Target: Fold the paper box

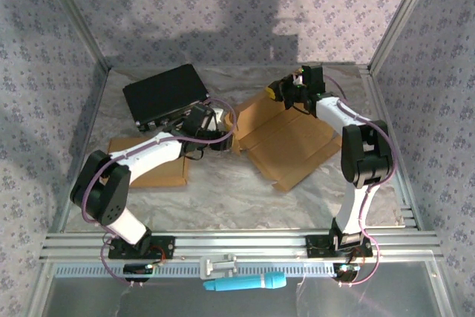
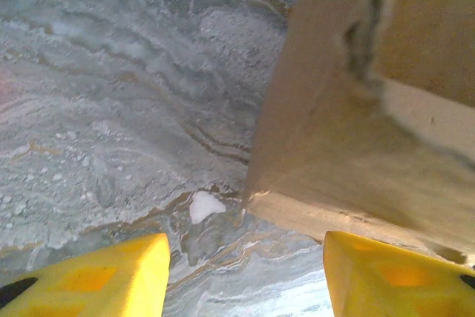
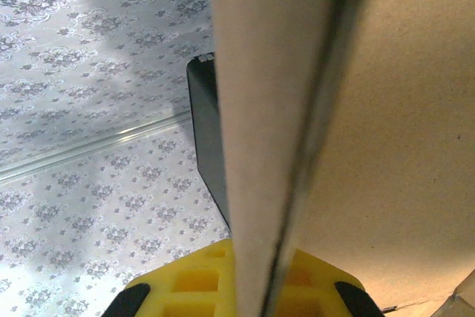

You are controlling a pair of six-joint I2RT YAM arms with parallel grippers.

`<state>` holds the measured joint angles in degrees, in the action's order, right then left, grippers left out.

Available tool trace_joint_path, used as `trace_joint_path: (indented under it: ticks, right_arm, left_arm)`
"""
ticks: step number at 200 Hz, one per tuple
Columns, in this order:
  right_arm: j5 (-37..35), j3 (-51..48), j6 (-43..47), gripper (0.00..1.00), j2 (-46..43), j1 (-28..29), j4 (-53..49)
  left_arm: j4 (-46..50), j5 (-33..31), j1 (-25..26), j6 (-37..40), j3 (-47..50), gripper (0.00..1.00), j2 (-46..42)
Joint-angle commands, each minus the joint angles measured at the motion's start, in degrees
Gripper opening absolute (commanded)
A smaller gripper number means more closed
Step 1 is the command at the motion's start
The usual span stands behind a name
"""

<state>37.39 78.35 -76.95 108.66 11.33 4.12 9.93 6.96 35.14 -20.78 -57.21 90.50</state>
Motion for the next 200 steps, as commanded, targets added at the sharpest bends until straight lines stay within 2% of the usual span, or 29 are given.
trace_joint_path:
  ticks: [1, 91, 143, 200]
  right_arm:
    - [1.6, 2.1, -0.4, 0.00, 1.1, 0.5, -0.1]
    - [0.6, 2.0, -3.5, 0.00, 2.1, 1.5, 4.9]
    - [0.3, 1.9, -4.3, 0.00, 2.4, 1.8, 5.6]
    - [0.1, 2.3, -5.2, 0.00, 2.7, 1.9, 5.6]
  left_arm:
    - [-3.2, 1.1, 0.7, 1.9, -0.5, 0.57, 0.3]
    - [-1.4, -6.9, 2.8, 2.0, -4.6, 0.43, 2.7]
    - [-1.3, -8.1, 3.2, 1.7, -6.0, 0.35, 3.8]
    - [-1.2, -10.1, 3.4, 2.3, -6.5, 0.32, 3.8]
